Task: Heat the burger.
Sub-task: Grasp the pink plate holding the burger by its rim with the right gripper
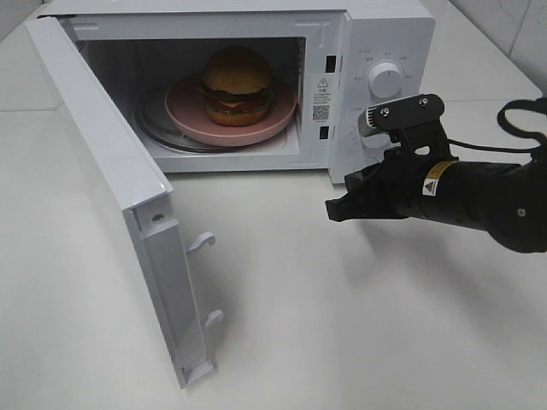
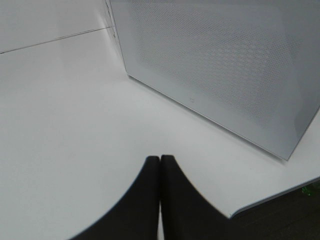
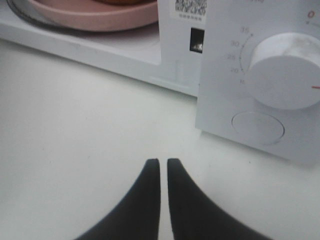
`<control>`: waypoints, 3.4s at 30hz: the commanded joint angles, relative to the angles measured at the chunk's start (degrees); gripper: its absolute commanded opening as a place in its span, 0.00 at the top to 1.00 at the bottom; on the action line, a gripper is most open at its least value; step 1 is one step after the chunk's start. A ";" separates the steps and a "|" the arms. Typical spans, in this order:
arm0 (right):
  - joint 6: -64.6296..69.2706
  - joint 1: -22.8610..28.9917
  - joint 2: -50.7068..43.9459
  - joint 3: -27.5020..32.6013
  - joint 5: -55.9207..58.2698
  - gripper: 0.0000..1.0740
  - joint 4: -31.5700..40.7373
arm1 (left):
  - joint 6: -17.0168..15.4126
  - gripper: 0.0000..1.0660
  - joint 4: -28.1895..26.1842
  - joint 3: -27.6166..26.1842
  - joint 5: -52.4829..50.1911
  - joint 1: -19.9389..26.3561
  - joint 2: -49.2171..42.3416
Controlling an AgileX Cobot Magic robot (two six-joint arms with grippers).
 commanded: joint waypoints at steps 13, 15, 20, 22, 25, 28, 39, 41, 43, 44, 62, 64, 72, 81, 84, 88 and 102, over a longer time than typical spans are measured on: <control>-0.97 0.00 -8.14 -13.35 47.04 0.90 -0.63 | -0.17 1.00 0.11 0.11 -0.86 0.17 -1.20; -0.97 0.00 -8.14 -17.36 56.72 0.89 -0.17 | -0.17 1.00 0.11 0.11 -0.86 0.17 -1.20; -1.72 0.00 -8.14 -23.09 68.58 0.89 4.41 | -0.17 1.00 0.11 0.11 -0.86 0.17 -1.20; -3.44 0.00 -8.14 -25.04 71.91 0.89 7.68 | -0.17 1.00 0.11 0.11 -0.86 0.17 -1.20; -9.34 0.00 -8.14 -27.33 74.37 0.89 15.87 | -0.17 1.00 0.11 0.11 -0.86 0.17 -1.20; -18.68 0.00 -8.14 -28.07 74.26 0.88 25.78 | -0.17 1.00 0.11 0.11 -0.86 0.17 -1.20; -53.11 0.00 -8.02 -28.30 69.27 0.77 48.76 | -0.17 1.00 0.11 0.11 -0.86 0.17 -1.20; -59.19 0.00 -8.02 -28.30 66.92 0.65 53.34 | -0.17 1.00 0.11 0.11 -0.86 0.17 -1.20; -63.37 0.00 -7.96 -28.30 65.15 0.56 56.44 | -0.17 1.00 0.11 0.11 -0.86 0.17 -1.20; -65.03 0.00 -7.96 -28.30 64.69 0.53 57.24 | -0.17 1.00 0.11 0.11 -0.86 0.17 -1.20; -82.33 10.94 -7.45 -28.42 51.22 0.41 41.71 | -0.17 1.00 0.11 0.11 -0.86 0.17 -1.20; -81.42 11.57 -6.53 -29.05 51.11 0.41 38.39 | -0.17 1.00 0.11 0.11 -0.86 0.17 -1.20; -78.21 12.38 -0.46 -33.63 51.17 0.41 28.76 | -0.17 1.00 0.11 0.11 -0.86 0.17 -1.20; -66.63 15.93 7.10 -42.46 51.45 0.41 9.97 | -0.17 1.00 0.11 0.11 -0.86 0.17 -1.20; -64.06 16.67 8.48 -43.95 51.51 0.41 6.19 | -0.17 1.00 0.11 0.11 -0.86 0.17 -1.20; -59.13 17.30 11.69 -47.44 51.22 0.41 2.75 | -0.17 1.00 0.11 0.11 -0.86 0.17 -1.20; -56.38 17.30 19.65 -55.18 50.25 0.41 2.12 | -0.17 1.00 0.11 0.11 -0.86 0.17 -1.20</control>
